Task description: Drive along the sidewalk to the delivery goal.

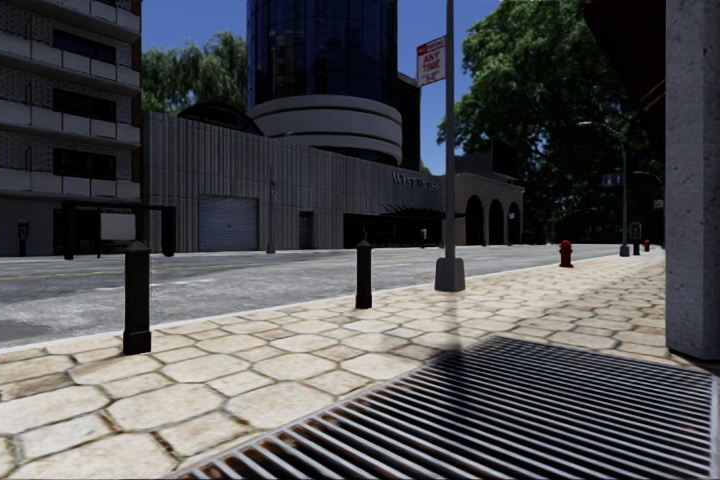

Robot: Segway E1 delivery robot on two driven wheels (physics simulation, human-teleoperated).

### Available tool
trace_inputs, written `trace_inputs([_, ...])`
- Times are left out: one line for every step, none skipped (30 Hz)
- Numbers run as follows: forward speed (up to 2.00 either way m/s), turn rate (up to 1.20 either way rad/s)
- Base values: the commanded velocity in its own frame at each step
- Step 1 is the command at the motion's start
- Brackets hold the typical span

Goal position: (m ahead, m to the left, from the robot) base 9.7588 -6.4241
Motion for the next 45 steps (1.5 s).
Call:
trace_inputs([1.99,-0.3])
trace_inputs([1.99,-0.33])
trace_inputs([1.99,-0.37])
trace_inputs([1.99,-0.41])
trace_inputs([1.99,-0.41])
trace_inputs([1.98,-0.46])
trace_inputs([1.98,-0.49])
trace_inputs([1.97,-0.49])
trace_inputs([1.97,-0.5])
trace_inputs([1.97,-0.5])
trace_inputs([1.97,-0.5])
trace_inputs([1.97,-0.5])
trace_inputs([1.97,-0.5])
trace_inputs([1.98,-0.5])
trace_inputs([1.98,-0.5])
trace_inputs([1.98,-0.5])
trace_inputs([1.98,-0.5])
trace_inputs([1.98,-0.5])
trace_inputs([1.98,-0.51])
trace_inputs([1.98,-0.51])
trace_inputs([1.98,-0.51])
trace_inputs([1.98,-0.52])
trace_inputs([1.98,-0.52])
trace_inputs([1.98,-0.52])
trace_inputs([1.98,-0.52])
trace_inputs([1.98,-0.52])
trace_inputs([1.98,-0.52])
trace_inputs([1.98,-0.52])
trace_inputs([1.98,-0.52])
trace_inputs([1.98,-0.52])
trace_inputs([1.98,-0.52])
trace_inputs([1.98,-0.52])
trace_inputs([1.97,-0.52])
trace_inputs([1.97,-0.52])
trace_inputs([1.97,-0.52])
trace_inputs([1.97,-0.52])
trace_inputs([1.97,-0.52])
trace_inputs([1.97,-0.52])
trace_inputs([1.97,-0.52])
trace_inputs([1.97,-0.52])
trace_inputs([1.97,-0.52])
trace_inputs([1.97,-0.52])
trace_inputs([1.97,-0.52])
trace_inputs([1.97,-0.52])
trace_inputs([1.97,-0.52])
